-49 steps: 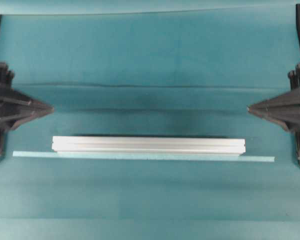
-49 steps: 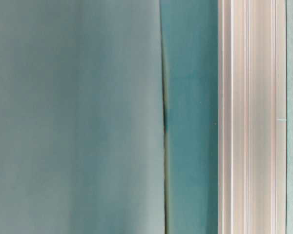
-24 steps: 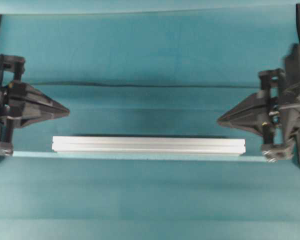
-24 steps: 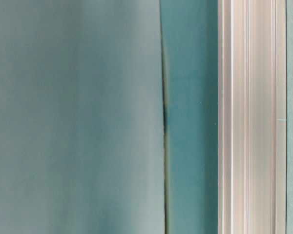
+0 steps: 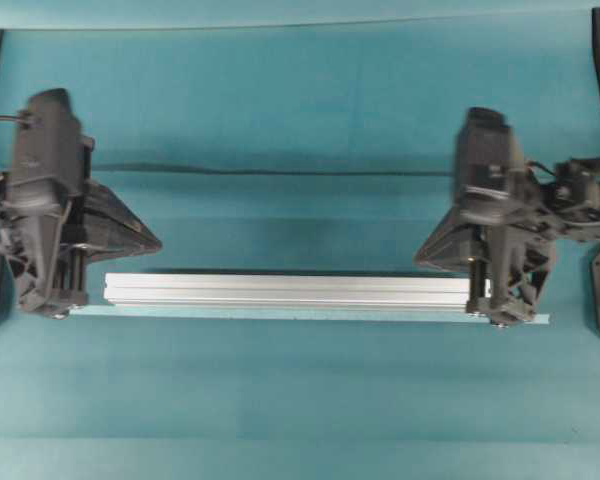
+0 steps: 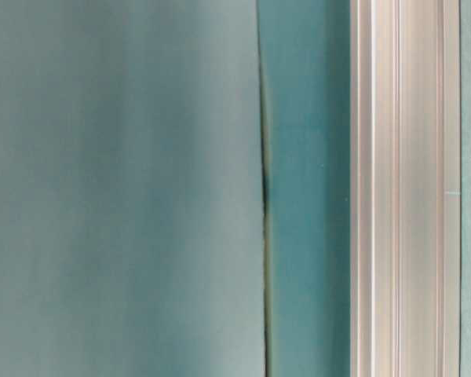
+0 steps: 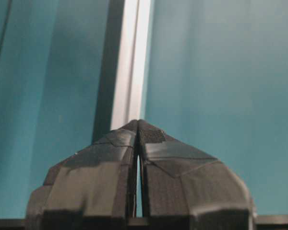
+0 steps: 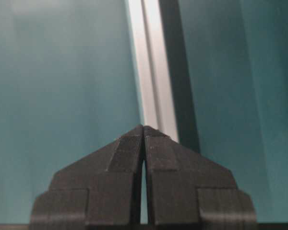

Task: Lift the metal rail with both hands.
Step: 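Move both grippers down over the two ends of the silver rail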

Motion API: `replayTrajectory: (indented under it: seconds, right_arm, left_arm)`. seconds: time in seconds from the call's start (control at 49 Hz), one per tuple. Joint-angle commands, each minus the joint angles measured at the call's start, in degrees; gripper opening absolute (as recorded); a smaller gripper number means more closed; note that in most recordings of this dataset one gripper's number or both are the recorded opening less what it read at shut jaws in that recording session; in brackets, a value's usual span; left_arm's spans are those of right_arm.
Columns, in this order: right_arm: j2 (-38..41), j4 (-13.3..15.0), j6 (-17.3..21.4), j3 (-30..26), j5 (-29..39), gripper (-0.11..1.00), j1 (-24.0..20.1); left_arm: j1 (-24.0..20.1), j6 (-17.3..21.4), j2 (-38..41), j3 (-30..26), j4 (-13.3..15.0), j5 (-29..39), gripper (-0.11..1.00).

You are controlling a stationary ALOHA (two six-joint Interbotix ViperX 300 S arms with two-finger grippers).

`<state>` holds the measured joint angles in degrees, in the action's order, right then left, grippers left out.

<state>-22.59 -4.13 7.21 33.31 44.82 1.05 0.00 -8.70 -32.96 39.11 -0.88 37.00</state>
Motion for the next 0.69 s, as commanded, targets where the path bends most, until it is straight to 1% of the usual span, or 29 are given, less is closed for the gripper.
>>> replayTrajectory:
  seconds: [0.0,0.225,0.367,0.449,0.551,0.674]
  right_arm:
    - [3.0,0.8,0.0,-3.2,3.4,0.0,-0.2]
    - [9.9,0.9,-2.9,-9.4,14.0,0.0,-1.4]
    - [13.2,1.2,-3.9,-11.3,20.0,0.0,-1.8]
    - [14.7,1.6,-4.0,-11.0,21.1,0.0,-1.8]
    - [15.6,1.8,-4.6,-10.5,21.0,0.0,-1.6]
    - [15.9,1.8,-5.1,-9.8,20.4,0.0,-0.9]
  left_arm:
    - [0.0,0.4,1.2,-2.7,-0.2,1.8,-0.02]
    - [-0.1,0.8,6.9,-6.7,-0.3,10.6,-0.02]
    - [-0.7,1.6,9.4,-8.9,-0.4,12.6,-0.02]
    - [-1.5,2.4,10.4,-9.2,-0.4,13.5,-0.02]
    - [-2.5,3.7,12.0,-9.8,-0.4,16.2,-0.02]
    - [-2.5,5.3,14.0,-10.5,-0.4,18.5,-0.02]
